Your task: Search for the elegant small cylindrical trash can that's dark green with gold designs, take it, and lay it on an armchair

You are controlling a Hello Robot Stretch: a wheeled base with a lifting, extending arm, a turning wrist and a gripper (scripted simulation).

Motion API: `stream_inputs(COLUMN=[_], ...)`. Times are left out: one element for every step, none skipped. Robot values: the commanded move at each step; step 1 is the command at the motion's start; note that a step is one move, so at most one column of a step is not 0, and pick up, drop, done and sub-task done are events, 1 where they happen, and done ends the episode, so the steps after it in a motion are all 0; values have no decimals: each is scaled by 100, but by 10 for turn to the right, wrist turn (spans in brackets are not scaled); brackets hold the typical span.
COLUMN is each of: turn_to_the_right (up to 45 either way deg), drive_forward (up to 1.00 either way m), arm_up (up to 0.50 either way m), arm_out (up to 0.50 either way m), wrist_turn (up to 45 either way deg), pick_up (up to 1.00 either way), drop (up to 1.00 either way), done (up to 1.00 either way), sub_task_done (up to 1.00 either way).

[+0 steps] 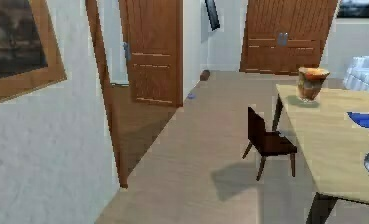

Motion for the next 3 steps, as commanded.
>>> stream_inputs(turn_to_the_right=[0, 0, 60], drive_forward=[100, 55, 0], arm_up=[0, 0, 0], arm_out=[0, 0, 0], wrist_turn=[0, 0, 0], pick_up=[0, 0, 0], drop=[0, 0, 0], done=[0, 0, 0], sub_task_done=[0, 0, 0])
